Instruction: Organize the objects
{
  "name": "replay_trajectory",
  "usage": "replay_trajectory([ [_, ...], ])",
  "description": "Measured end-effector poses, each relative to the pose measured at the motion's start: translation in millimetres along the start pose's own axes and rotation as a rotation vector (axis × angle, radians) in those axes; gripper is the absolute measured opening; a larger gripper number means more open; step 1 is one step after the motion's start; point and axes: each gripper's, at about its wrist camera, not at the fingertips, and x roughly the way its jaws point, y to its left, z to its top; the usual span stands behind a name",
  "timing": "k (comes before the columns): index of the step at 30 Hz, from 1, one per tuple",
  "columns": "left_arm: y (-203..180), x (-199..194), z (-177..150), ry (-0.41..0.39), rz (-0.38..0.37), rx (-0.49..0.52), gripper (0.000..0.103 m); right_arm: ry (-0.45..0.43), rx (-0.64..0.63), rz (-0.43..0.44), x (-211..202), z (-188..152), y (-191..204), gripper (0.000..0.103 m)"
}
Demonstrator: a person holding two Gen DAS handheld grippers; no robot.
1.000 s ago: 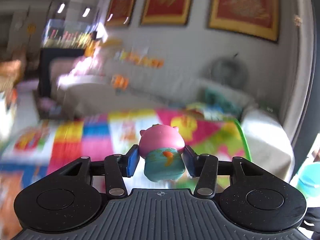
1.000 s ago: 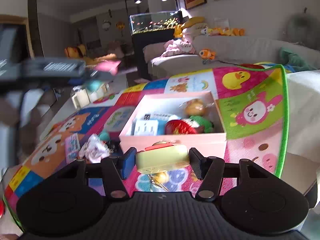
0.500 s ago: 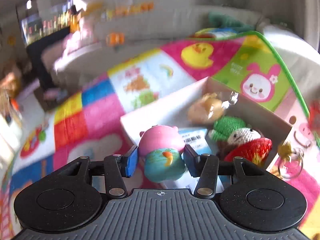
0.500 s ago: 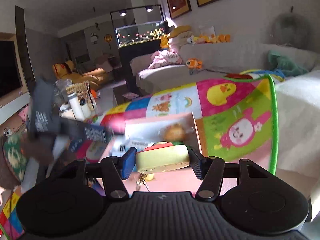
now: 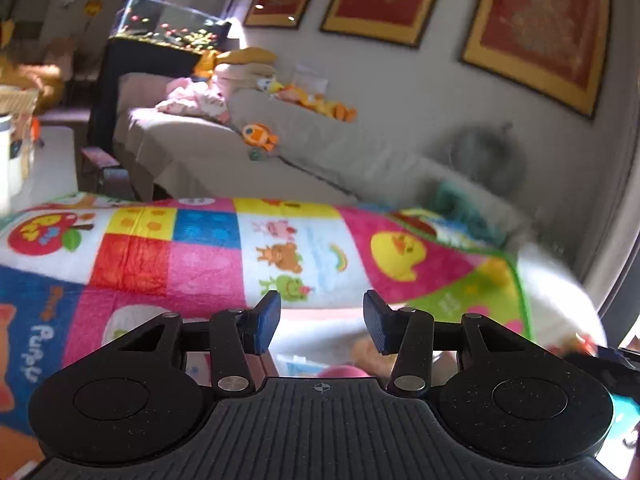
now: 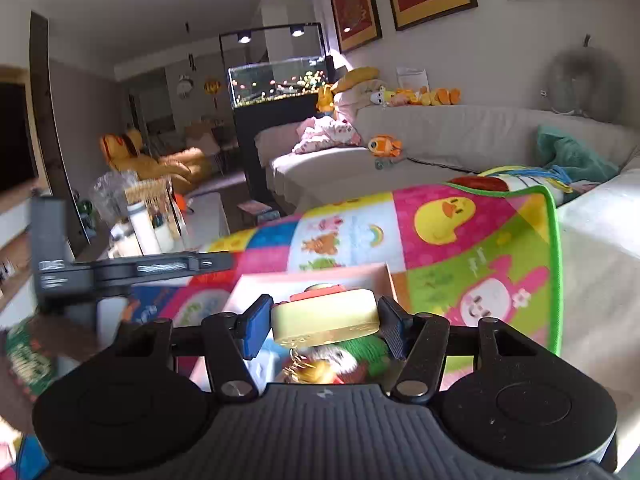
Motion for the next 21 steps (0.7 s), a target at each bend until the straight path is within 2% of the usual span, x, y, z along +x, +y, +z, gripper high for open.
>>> replay_trajectory([
  [4, 6, -35, -2, -0.022, 0.019, 0.017, 0.05, -0.134, 0.061, 0.031, 23, 32, 7, 0.058],
  [7, 20, -73, -14, -0.014, 0.046, 0.041, 0.05, -0.109, 0.091, -0.019, 43, 48, 5, 0.064],
  [8, 26, -87, -20, -0.013, 0.068, 0.044, 0.05, -0.106, 0.1, -0.004, 41, 47, 2, 0.065],
  [10, 43, -112, -33, -0.003, 0.103, 0.018, 0.05, -0.107, 0.106, 0.0, 31, 36, -5, 0.081],
  [12, 62, -130, -42, 0.018, 0.142, -0.022, 0.05, -0.089, 0.083, -0.028, 22, 20, -8, 0.082],
  [15, 86, -146, -57, 0.047, 0.192, -0.084, 0.05, -0.011, 0.045, -0.049, 12, -10, -8, 0.083],
  [21, 104, -149, -82, 0.087, 0.213, -0.242, 0.05, 0.175, -0.035, 0.008, 3, -84, 26, 0.087],
])
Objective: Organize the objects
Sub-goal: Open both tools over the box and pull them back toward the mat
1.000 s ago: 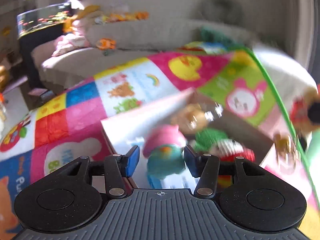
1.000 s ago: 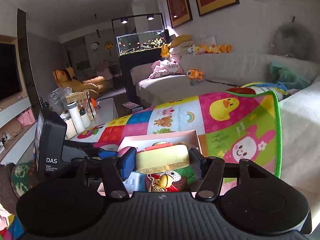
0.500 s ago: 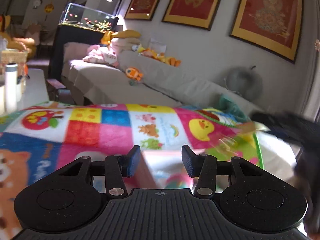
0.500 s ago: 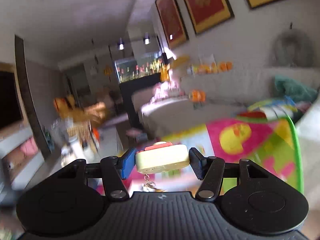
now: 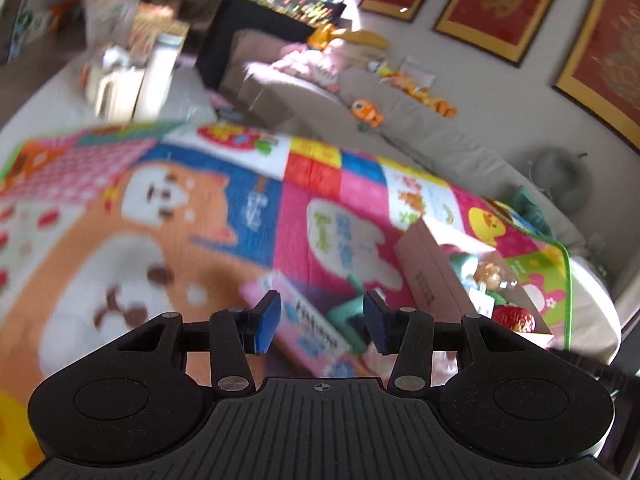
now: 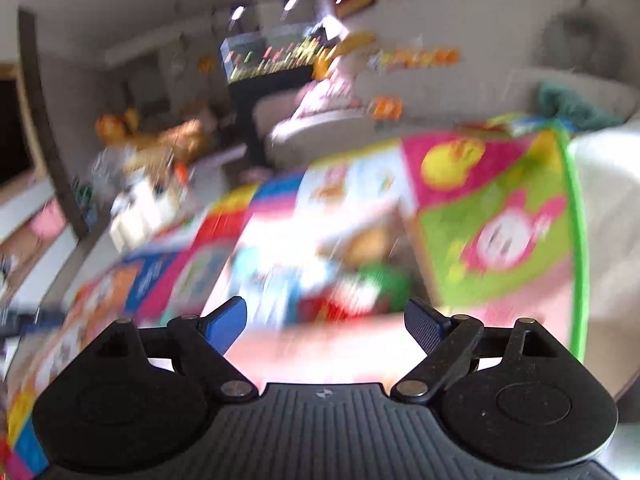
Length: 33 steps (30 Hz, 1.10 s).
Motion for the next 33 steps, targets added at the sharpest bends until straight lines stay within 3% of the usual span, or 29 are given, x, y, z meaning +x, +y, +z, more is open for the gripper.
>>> replay_trajectory([
  [6, -10, 13, -6, -0.009, 0.12, -0.074, 0.05, 0.073, -0.085, -0.023, 18, -48, 42, 0.087],
  [10, -16, 32, -5, 0.021, 0.133, -0.121, 0.05, 0.094, -0.078, -0.025, 28, -59, 47, 0.091],
  [13, -30, 52, -10, 0.04, 0.182, -0.038, 0.05, 0.106, -0.069, -0.027, 30, -59, 44, 0.092],
  [19, -58, 69, -22, 0.022, 0.277, 0.225, 0.05, 0.09, -0.054, -0.022, 28, -58, 41, 0.103],
  [29, -52, 58, -23, 0.041, 0.313, 0.293, 0.049, 0.115, -0.055, -0.02, 34, -57, 40, 0.103],
  [33, -43, 44, -29, 0.042, 0.316, 0.376, 0.049, 0.112, -0.051, -0.025, 33, -58, 39, 0.103],
])
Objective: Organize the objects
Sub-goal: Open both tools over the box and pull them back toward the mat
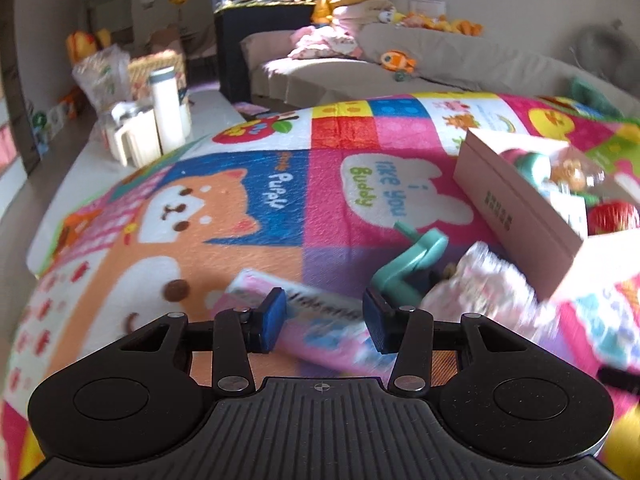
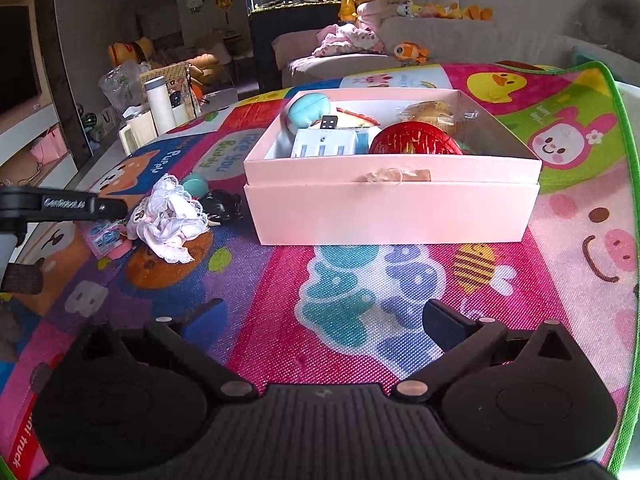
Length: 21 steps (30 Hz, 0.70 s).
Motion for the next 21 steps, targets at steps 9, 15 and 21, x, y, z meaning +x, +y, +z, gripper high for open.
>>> replay_trajectory([
  [9, 54, -9, -8, 0.048, 0.02, -0.162, 0.049, 0.028, -0.002, 0.003, 5, 1, 0, 0.103],
  [15, 61, -8, -8, 0.113, -0.186, -0.331, 0.046, 0.026, 0.009, 0.002, 4, 1, -2, 0.103],
  [21, 45, -2, -9, 0.139, -0.254, -0.352, 0.046, 0.028, 0.006, 0.0, 4, 0, -1, 0.103],
])
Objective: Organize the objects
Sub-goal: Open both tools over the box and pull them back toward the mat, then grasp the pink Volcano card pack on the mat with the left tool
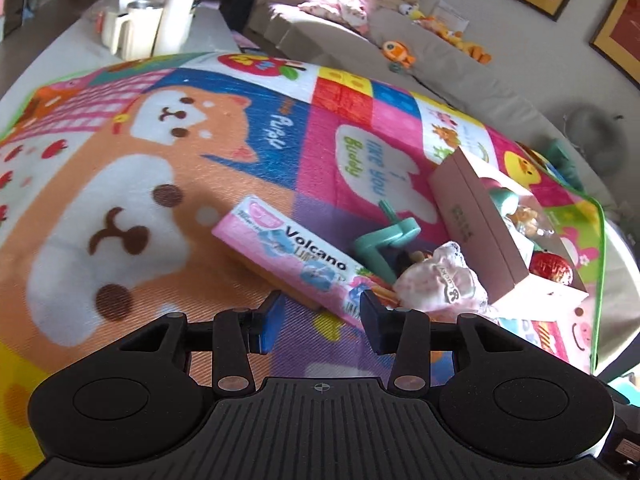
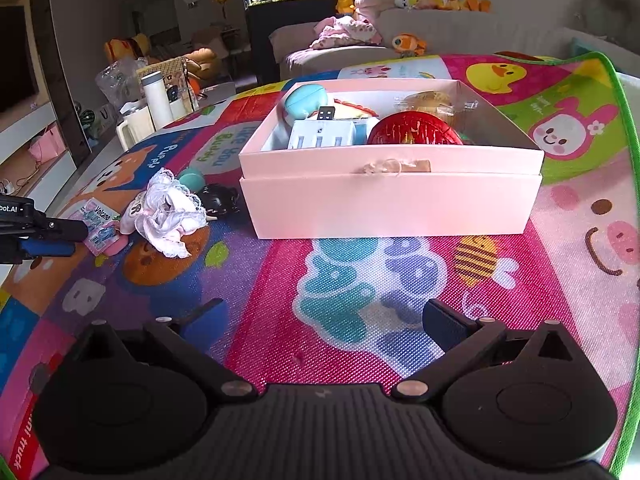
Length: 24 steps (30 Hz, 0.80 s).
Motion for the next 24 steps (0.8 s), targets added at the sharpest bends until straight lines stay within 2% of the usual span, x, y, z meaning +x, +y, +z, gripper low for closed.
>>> replay_trajectory([
  [3, -8, 4, 4, -0.044, 0.07, 0.008, 0.045, 0.005, -0.012, -0.009, 1, 0, 2, 0.103],
  [4, -12, 0, 5, -0.089, 0.101, 0.019, 0.045, 0.007, -0.016, -0.012, 1, 0, 3, 0.103],
  [6, -21, -17, 6, -0.233, 0.14, 0.05, 0.045, 0.008, -0.018, -0.015, 1, 0, 4, 0.103],
  [8, -31, -28, 11, -0.311, 0.125, 0.077, 0.045, 0.008, -0.016, -0.012, 1, 0, 3, 0.103],
  [9, -36, -27, 16, -0.303, 0.096, 0.091, 0.045, 0.009, -0.018, -0.011, 2, 0, 4, 0.103],
  [12, -55, -7, 21, -0.195, 0.045, 0.167, 0.045, 0.011, -0.022, -0.013, 2, 0, 5, 0.103],
  [15, -85, 10, 0, -0.092, 0.002, 0.357, 0.045, 0.006, -0.012, -0.005, 2, 0, 4, 0.103],
  [17, -96, 14, -19, -0.005, -0.077, 0.45, 0.043, 0.003, -0.006, 0.002, 2, 0, 2, 0.103],
  [19, -99, 9, -34, 0.059, -0.144, 0.483, 0.042, 0.003, -0.006, 0.002, 2, 0, 2, 0.103],
  [21, -97, 0, -46, 0.08, -0.176, 0.492, 0.042, 0.003, -0.005, 0.003, 2, 0, 1, 0.103],
  [24, -87, -13, -59, 0.111, -0.171, 0.488, 0.042, 0.002, -0.002, 0.005, 2, 0, 1, 0.103],
])
